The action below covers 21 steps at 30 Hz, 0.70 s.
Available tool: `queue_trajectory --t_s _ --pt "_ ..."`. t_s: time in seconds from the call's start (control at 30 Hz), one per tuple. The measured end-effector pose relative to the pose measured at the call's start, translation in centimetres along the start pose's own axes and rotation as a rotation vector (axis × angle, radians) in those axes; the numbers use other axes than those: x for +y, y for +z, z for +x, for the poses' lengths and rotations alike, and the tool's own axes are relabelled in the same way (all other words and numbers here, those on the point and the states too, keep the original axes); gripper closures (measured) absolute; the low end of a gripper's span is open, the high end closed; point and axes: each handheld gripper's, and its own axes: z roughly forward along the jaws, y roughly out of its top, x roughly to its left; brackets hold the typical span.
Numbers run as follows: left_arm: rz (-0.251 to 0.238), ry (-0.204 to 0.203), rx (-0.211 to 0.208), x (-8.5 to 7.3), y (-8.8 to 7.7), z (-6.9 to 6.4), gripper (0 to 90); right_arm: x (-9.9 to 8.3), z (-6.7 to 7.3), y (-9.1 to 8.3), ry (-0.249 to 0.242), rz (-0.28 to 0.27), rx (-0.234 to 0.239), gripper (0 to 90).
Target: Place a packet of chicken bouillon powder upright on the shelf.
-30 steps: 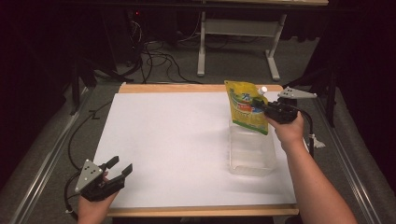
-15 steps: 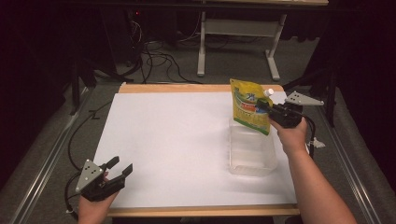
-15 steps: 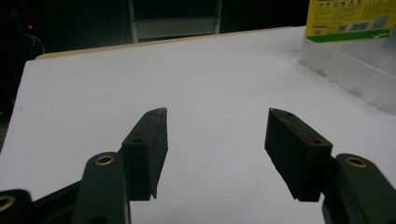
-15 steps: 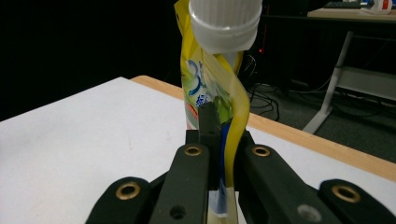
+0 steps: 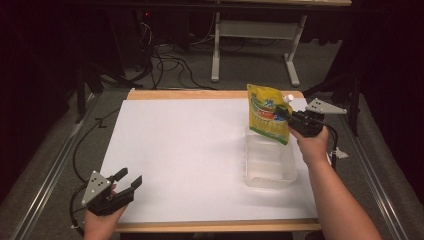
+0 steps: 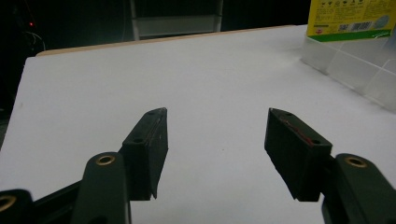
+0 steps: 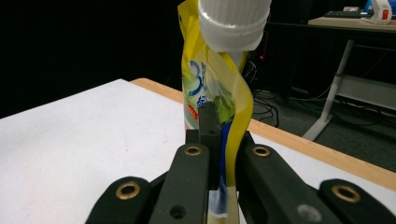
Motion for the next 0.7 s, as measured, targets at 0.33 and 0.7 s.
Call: queue_trajectory --t_s 0.33,0.7 --pt "0.003 -0.003 0.0 0.0 0.0 0.0 40.0 -1.4 0.0 0.5 0.03 0.014 0.016 90.0" --pt "0.0 -0.002 -0.007 0.0 -0.1 0.0 40.0 -2.4 -0.1 0.5 0.058 0.051 -0.008 90.0"
